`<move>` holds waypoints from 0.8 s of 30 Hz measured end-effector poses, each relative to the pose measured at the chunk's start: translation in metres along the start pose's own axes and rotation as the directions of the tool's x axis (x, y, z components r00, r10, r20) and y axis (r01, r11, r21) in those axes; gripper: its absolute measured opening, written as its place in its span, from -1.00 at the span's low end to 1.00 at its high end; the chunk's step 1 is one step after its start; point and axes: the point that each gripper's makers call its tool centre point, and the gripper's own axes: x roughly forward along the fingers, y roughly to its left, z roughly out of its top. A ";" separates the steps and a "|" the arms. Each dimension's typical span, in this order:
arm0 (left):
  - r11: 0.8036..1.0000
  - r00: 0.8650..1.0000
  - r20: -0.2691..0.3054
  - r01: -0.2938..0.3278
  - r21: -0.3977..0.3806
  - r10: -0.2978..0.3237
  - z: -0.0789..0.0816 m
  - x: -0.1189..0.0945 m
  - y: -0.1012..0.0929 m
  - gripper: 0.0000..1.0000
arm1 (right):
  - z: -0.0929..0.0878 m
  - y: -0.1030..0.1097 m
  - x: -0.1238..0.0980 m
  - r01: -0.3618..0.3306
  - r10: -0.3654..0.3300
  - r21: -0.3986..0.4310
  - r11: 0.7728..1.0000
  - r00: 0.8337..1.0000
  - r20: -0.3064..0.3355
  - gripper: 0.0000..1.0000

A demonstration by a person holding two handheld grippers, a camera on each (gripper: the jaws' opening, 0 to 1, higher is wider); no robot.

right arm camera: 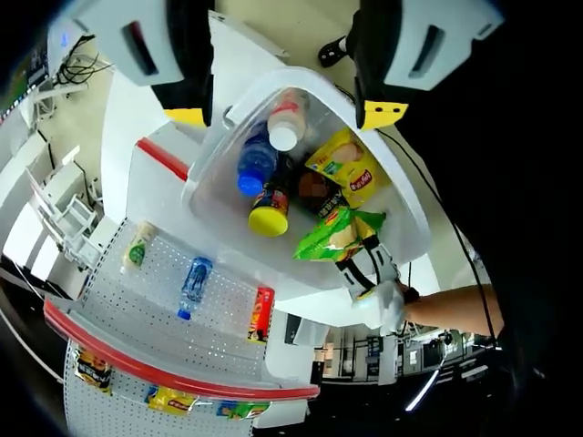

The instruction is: Place the items from the shopping basket onto the snack and drink counter

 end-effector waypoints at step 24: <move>0.969 0.954 0.184 -0.213 -0.129 0.235 0.032 -0.063 0.026 -0.22 | 0.014 0.003 0.016 -0.050 0.051 -0.053 0.997 0.999 0.010 0.27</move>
